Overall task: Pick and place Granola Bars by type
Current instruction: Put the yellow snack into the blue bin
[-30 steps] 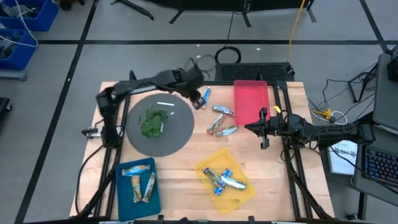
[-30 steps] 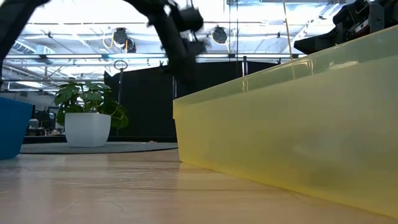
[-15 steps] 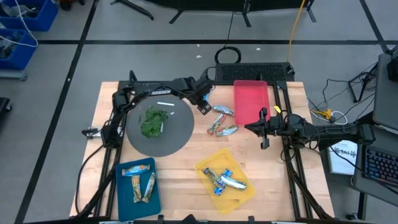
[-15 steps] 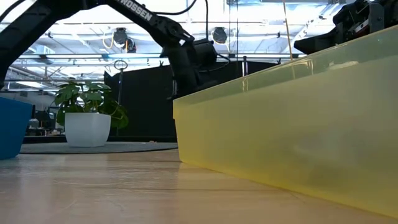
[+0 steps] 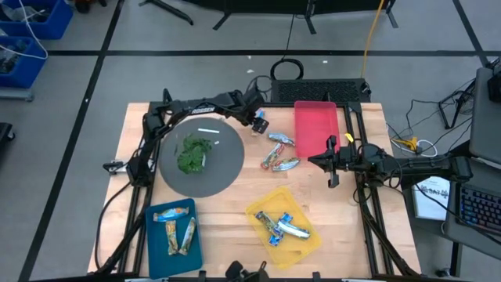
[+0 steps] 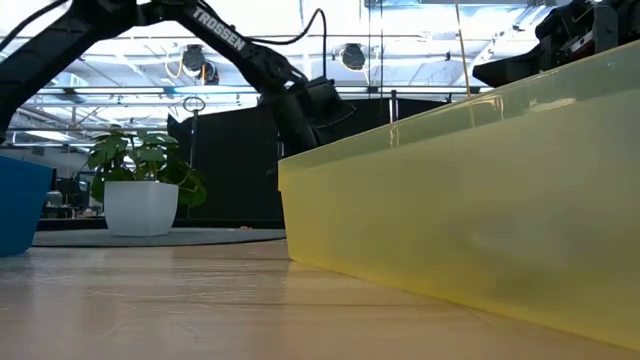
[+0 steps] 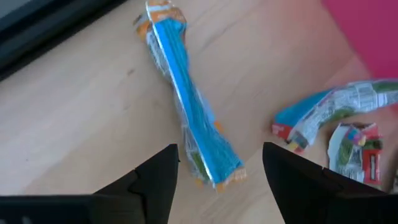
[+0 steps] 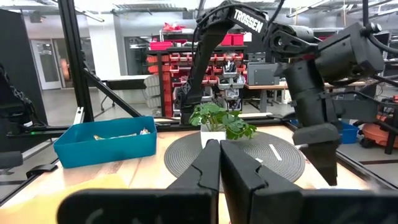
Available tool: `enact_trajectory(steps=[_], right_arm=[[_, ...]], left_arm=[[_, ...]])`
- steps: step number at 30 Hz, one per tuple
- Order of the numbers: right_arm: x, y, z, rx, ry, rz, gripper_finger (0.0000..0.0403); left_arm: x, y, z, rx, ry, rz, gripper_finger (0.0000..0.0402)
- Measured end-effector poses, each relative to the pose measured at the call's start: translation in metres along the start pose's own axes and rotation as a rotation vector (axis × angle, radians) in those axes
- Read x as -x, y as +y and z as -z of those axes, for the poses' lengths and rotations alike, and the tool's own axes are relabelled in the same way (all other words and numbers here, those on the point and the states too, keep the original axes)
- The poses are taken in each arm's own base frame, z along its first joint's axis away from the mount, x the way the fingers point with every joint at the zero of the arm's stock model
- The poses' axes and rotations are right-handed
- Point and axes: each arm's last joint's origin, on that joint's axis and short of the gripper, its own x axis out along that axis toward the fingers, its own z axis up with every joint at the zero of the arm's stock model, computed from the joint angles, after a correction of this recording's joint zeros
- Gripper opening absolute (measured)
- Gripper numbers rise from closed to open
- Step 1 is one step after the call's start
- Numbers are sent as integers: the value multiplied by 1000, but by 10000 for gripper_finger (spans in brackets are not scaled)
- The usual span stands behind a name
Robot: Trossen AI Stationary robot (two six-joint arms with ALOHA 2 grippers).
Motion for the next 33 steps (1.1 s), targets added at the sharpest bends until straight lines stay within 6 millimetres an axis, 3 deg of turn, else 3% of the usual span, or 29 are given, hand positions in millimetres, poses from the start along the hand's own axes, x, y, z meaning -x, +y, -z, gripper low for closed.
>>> enact_trajectory(steps=[9,20,24,33], right_arm=[[0,0,0,0,0,0,4],[0,0,0,0,0,0,4],[0,0,0,0,0,0,4],[0,0,0,0,0,0,4]], left_arm=[[-18,10,2,29,41,-8,239],[-17,11,2,56,58,17,232],[-16,15,5,69,102,24,184],[-16,11,1,75,70,74,17]])
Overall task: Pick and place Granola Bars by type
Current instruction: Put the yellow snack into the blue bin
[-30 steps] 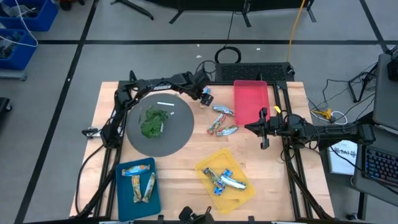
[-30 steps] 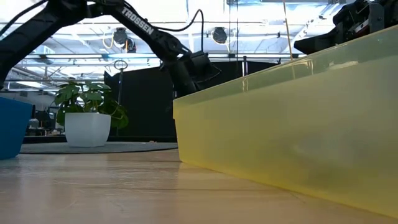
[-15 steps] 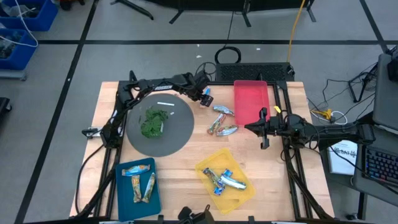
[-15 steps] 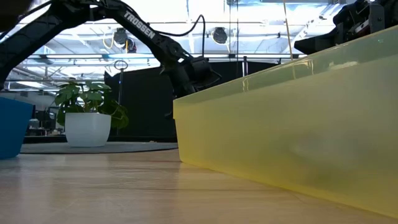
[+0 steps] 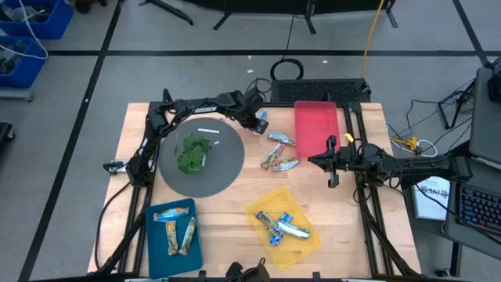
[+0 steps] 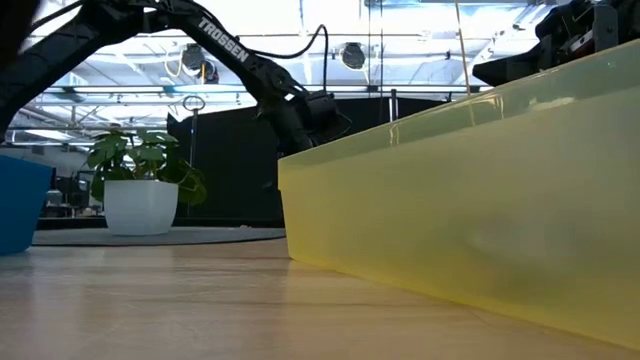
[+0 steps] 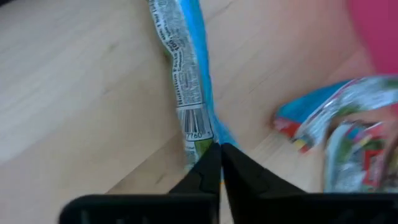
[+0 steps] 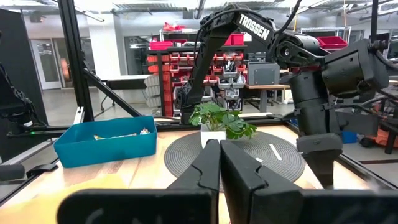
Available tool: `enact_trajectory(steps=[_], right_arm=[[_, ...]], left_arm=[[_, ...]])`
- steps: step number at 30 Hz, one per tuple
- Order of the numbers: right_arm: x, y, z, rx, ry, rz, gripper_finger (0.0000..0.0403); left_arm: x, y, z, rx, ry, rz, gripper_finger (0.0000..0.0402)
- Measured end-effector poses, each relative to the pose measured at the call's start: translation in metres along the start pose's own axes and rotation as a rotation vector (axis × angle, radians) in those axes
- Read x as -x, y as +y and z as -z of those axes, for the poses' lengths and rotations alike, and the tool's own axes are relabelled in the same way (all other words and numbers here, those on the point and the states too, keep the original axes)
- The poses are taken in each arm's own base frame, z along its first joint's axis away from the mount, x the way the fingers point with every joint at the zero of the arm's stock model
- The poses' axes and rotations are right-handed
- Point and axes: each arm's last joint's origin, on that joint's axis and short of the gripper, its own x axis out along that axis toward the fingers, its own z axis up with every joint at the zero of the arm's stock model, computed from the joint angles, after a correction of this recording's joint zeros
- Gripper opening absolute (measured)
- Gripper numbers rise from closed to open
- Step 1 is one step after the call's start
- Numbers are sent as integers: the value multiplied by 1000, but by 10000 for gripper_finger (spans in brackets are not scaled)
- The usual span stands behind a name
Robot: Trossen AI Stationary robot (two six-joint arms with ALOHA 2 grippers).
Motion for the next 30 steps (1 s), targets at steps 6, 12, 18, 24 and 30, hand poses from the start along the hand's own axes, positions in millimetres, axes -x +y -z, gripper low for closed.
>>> enact_trajectory(steps=[6,12,18,24,30], right_arm=[[0,0,0,0,0,0,4],[0,0,0,0,0,0,4],[0,0,0,0,0,0,4],[0,0,0,0,0,0,4],[0,0,0,0,0,0,4]], left_arm=[[0,-4,-1,0,-22,20,26],[0,-3,-1,-30,-18,1,23],[-1,-4,1,-70,-19,-19,21],[-2,-11,6,-110,-14,-38,96],[-3,-13,8,-126,-4,-42,145]])
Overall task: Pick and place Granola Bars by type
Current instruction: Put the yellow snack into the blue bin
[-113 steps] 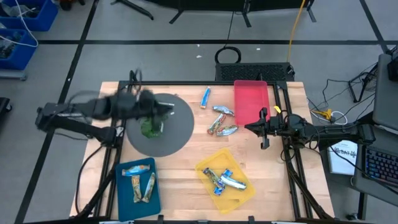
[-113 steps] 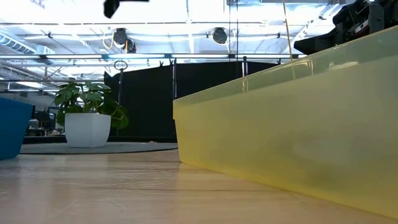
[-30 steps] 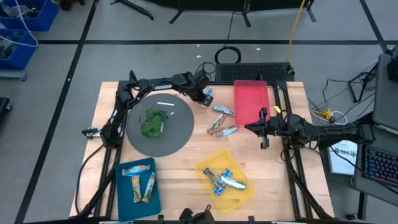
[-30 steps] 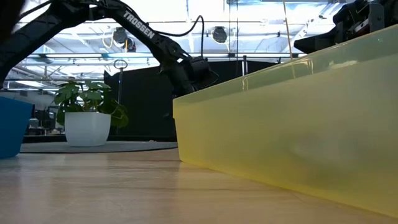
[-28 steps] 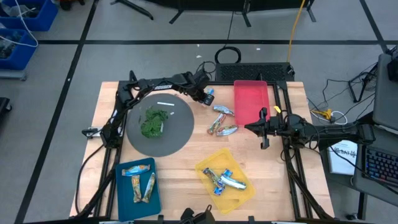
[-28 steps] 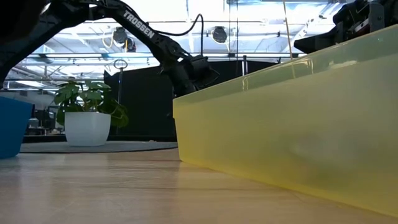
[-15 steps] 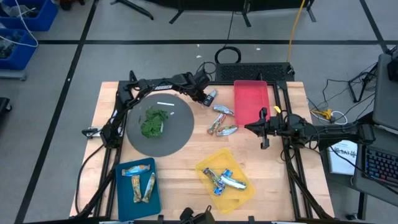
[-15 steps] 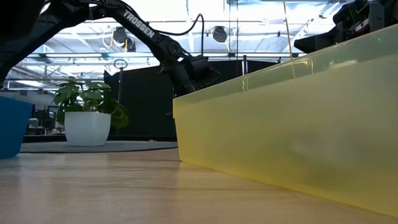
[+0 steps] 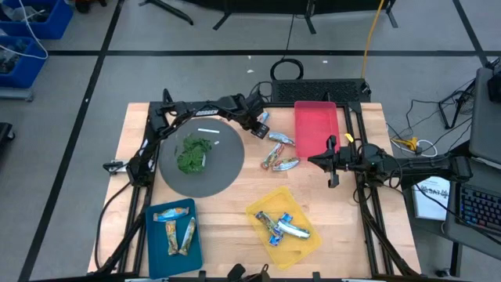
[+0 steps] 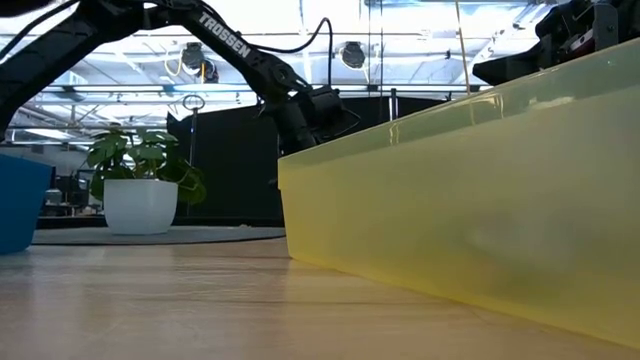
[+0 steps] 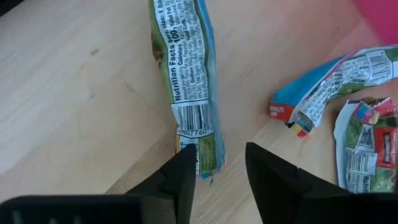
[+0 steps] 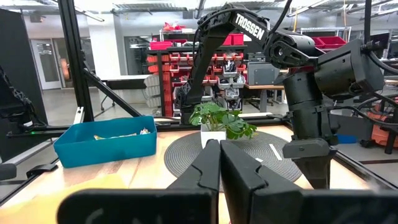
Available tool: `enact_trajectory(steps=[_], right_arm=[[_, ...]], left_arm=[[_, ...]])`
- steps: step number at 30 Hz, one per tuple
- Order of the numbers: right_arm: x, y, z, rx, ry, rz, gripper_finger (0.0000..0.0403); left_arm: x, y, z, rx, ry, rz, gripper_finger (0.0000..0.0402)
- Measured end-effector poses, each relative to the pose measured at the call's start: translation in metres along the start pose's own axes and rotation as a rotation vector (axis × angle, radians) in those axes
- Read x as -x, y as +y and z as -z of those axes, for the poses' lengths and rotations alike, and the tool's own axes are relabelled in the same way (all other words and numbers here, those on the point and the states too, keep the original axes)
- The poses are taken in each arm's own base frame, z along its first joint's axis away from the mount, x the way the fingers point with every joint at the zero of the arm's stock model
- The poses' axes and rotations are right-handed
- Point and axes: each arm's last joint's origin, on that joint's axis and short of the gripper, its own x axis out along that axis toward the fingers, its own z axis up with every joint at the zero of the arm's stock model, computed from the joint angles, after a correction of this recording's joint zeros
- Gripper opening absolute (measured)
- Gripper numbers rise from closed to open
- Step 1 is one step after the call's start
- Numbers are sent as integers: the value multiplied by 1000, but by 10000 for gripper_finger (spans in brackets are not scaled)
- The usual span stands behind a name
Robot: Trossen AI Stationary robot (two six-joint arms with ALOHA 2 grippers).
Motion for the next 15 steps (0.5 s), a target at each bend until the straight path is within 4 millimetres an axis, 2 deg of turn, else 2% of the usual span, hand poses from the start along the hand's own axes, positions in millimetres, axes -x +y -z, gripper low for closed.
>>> enact_trajectory(steps=[4,15], right_arm=[[0,0,0,0,0,0,4],[0,0,0,0,0,0,4]], left_arm=[[0,-2,1,5,-10,-30,146],[0,-1,5,16,6,-97,116]])
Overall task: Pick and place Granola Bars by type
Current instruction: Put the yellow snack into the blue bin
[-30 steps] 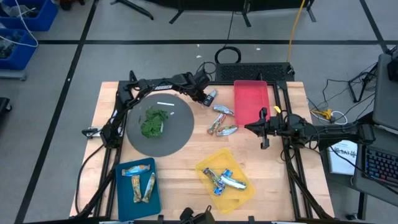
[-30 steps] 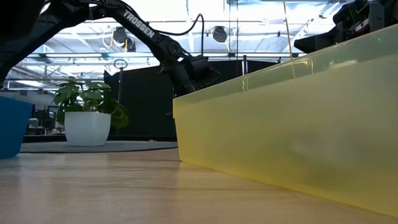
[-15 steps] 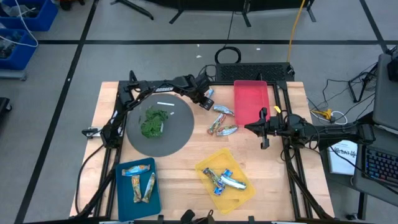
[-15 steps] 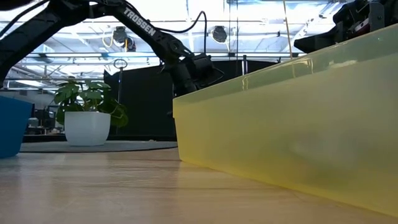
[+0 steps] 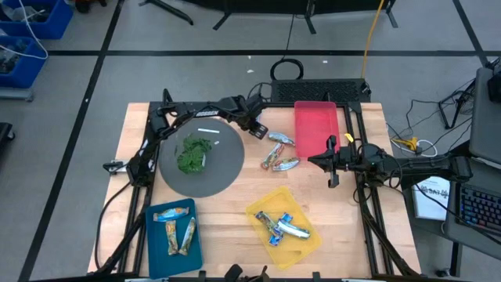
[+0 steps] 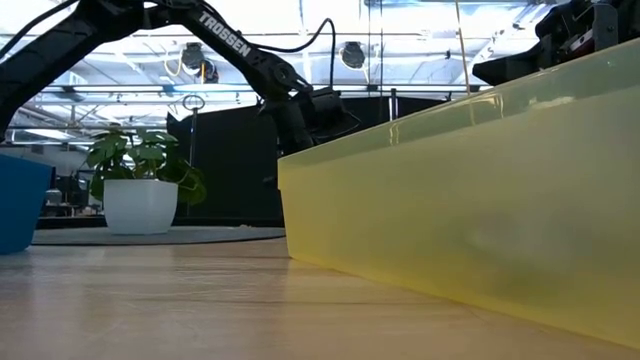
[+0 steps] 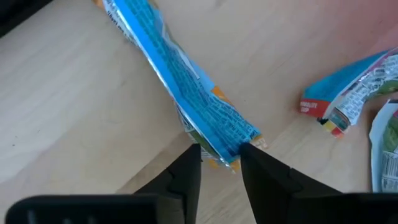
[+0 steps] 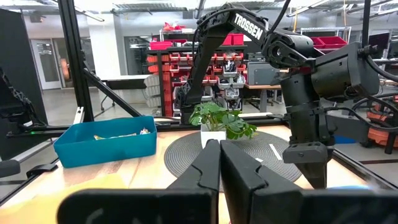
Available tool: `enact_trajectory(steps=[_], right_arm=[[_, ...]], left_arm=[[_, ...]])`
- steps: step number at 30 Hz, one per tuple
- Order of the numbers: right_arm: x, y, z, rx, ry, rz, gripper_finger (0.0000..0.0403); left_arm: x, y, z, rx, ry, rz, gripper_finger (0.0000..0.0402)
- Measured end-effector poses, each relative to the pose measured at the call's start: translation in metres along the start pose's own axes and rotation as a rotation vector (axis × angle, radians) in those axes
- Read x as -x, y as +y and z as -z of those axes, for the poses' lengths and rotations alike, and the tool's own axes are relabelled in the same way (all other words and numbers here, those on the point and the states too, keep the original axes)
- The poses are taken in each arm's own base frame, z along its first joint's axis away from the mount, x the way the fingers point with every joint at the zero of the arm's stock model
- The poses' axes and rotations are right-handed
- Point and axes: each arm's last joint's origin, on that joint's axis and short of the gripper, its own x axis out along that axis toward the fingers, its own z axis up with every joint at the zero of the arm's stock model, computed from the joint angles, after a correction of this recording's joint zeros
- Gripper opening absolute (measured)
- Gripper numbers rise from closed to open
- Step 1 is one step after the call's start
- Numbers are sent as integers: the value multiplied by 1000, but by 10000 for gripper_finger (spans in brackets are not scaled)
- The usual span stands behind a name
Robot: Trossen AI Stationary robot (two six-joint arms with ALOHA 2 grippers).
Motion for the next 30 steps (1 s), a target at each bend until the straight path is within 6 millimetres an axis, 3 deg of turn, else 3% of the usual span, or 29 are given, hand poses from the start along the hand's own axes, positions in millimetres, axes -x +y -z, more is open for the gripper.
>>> enact_trajectory(steps=[9,15,22,30], right_arm=[[0,0,0,0,0,0,4],[0,0,0,0,0,0,4],[0,0,0,0,0,0,4],[0,0,0,0,0,0,4]], left_arm=[[0,0,-1,3,-10,-14,81],[-4,5,-1,-3,-14,-54,11],[-4,9,-3,-58,-1,-18,3],[-4,-4,3,-168,3,-27,2]])
